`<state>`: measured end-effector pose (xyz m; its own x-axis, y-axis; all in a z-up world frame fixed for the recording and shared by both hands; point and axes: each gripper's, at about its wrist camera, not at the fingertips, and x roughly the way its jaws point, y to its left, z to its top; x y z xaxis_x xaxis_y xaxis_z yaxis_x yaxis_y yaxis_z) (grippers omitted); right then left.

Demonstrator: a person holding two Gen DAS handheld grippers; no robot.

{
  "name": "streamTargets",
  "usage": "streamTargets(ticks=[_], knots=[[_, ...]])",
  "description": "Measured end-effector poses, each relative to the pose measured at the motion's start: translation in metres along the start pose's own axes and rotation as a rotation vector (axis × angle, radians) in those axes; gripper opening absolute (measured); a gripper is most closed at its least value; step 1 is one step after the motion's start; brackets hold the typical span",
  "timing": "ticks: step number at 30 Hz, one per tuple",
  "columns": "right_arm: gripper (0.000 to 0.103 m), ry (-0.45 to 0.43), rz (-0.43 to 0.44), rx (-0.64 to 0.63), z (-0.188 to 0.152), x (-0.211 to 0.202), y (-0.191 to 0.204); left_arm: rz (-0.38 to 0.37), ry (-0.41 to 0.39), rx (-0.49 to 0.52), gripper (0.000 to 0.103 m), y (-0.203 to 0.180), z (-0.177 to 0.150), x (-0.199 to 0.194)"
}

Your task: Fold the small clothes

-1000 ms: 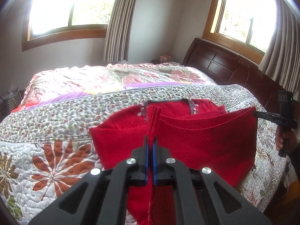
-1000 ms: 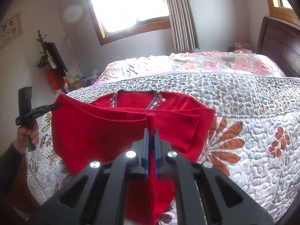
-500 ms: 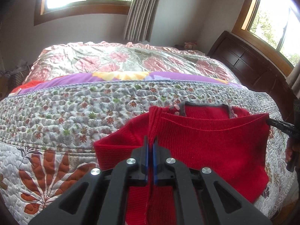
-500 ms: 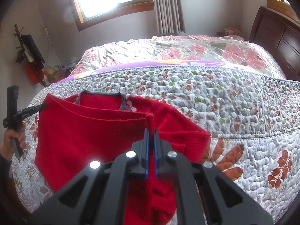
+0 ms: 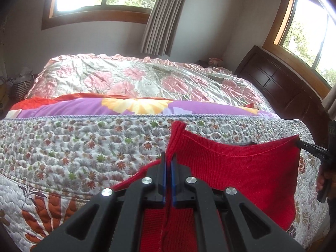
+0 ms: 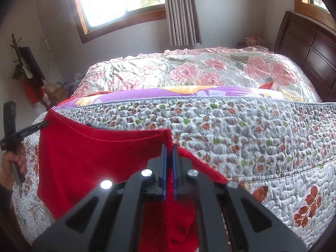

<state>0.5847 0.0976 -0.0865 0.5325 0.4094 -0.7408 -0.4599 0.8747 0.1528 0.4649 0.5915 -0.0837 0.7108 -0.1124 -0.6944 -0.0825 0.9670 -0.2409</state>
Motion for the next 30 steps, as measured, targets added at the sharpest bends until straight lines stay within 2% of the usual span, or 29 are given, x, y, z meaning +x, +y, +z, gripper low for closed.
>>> streamTargets(ticks=[4,10,16,18,20,21,22,23,26,30], knots=[[0.003,0.002,-0.006,0.027,0.008,0.013,-0.005,0.013,0.018,-0.017,0.003,0.004,0.005,0.017],[0.003,0.046,-0.019,0.065,0.004,0.045,-0.018,0.048,0.099,-0.041,0.003,0.017,-0.006,0.049],[0.003,0.069,-0.005,0.104,-0.006,0.061,-0.028,0.048,0.127,-0.038,0.003,0.02,-0.013,0.052],[0.004,0.077,0.007,0.112,-0.008,0.062,-0.028,0.054,0.123,-0.037,0.007,0.02,-0.013,0.048],[0.016,0.072,-0.001,0.123,-0.009,0.06,-0.028,0.062,0.111,-0.049,0.014,0.023,-0.011,0.04],[0.024,0.064,0.009,0.136,-0.01,0.057,-0.029,0.06,0.101,-0.071,0.025,0.028,-0.012,0.035],[0.039,0.052,0.023,0.15,-0.012,0.052,-0.031,0.062,0.087,-0.096,0.032,0.033,-0.013,0.028],[0.043,0.041,0.03,0.156,-0.014,0.045,-0.032,0.063,0.077,-0.108,0.039,0.036,-0.015,0.022],[0.043,0.053,0.053,0.143,-0.024,0.033,-0.034,0.034,0.1,-0.101,0.039,0.038,-0.029,0.01],[0.043,0.072,0.127,0.168,-0.046,0.012,-0.039,0.009,0.156,-0.061,0.039,0.03,-0.059,0.005]])
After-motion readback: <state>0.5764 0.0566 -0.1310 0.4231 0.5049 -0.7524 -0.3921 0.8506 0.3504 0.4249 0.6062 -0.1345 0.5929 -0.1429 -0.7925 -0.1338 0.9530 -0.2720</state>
